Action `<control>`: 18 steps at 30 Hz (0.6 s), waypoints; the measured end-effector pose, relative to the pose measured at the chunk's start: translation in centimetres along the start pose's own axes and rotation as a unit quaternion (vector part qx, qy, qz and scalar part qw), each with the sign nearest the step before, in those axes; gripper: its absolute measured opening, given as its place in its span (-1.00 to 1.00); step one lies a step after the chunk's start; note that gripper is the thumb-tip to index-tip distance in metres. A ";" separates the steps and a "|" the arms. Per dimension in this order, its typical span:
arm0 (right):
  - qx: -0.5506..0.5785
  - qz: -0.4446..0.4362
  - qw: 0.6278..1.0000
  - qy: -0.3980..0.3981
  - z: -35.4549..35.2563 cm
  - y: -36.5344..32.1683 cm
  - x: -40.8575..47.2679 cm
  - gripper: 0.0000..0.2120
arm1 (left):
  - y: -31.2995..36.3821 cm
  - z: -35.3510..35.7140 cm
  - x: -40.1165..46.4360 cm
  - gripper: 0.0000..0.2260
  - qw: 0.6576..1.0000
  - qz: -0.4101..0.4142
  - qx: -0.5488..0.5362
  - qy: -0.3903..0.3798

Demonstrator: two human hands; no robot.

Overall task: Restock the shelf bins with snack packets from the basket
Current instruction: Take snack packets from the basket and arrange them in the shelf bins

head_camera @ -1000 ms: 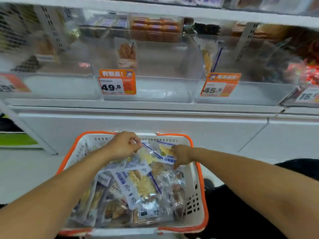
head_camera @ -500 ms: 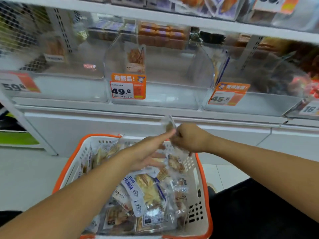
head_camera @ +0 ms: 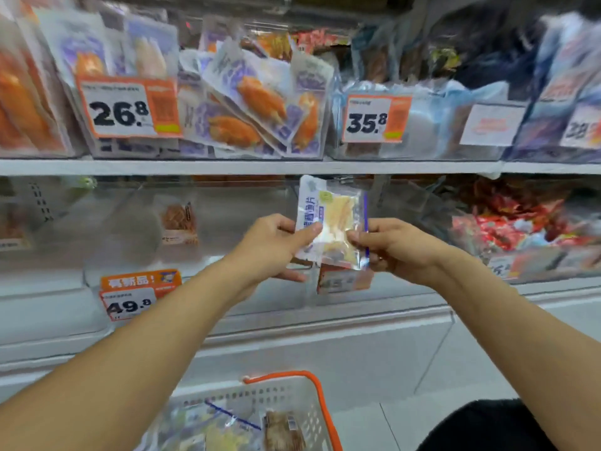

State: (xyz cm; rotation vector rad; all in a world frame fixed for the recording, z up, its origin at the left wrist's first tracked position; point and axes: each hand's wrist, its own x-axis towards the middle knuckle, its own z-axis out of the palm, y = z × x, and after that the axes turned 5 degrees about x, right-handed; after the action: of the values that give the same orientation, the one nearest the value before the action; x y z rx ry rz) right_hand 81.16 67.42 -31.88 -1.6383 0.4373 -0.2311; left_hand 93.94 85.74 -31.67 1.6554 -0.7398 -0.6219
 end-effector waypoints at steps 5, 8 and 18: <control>-0.044 -0.002 0.993 0.110 -7.7 1.0 4.8 -0.96 | 0.0 -1.2 3.0 -0.78 0.992 0.022 0.044 0.119; -0.067 0.020 0.990 0.123 -8.7 2.3 8.7 -0.97 | -1.4 -1.4 3.7 -0.83 0.990 0.023 0.074 0.118; -0.248 0.068 0.960 0.114 -5.7 5.9 18.1 -0.64 | -3.0 -2.4 4.7 -0.81 0.986 0.038 0.080 0.138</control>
State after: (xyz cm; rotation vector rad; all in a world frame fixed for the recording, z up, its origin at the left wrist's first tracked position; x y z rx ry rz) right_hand 94.41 54.38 -38.94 -2.0706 0.8323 -0.2193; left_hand 99.22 84.12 -34.17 1.8065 -0.6600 -0.2761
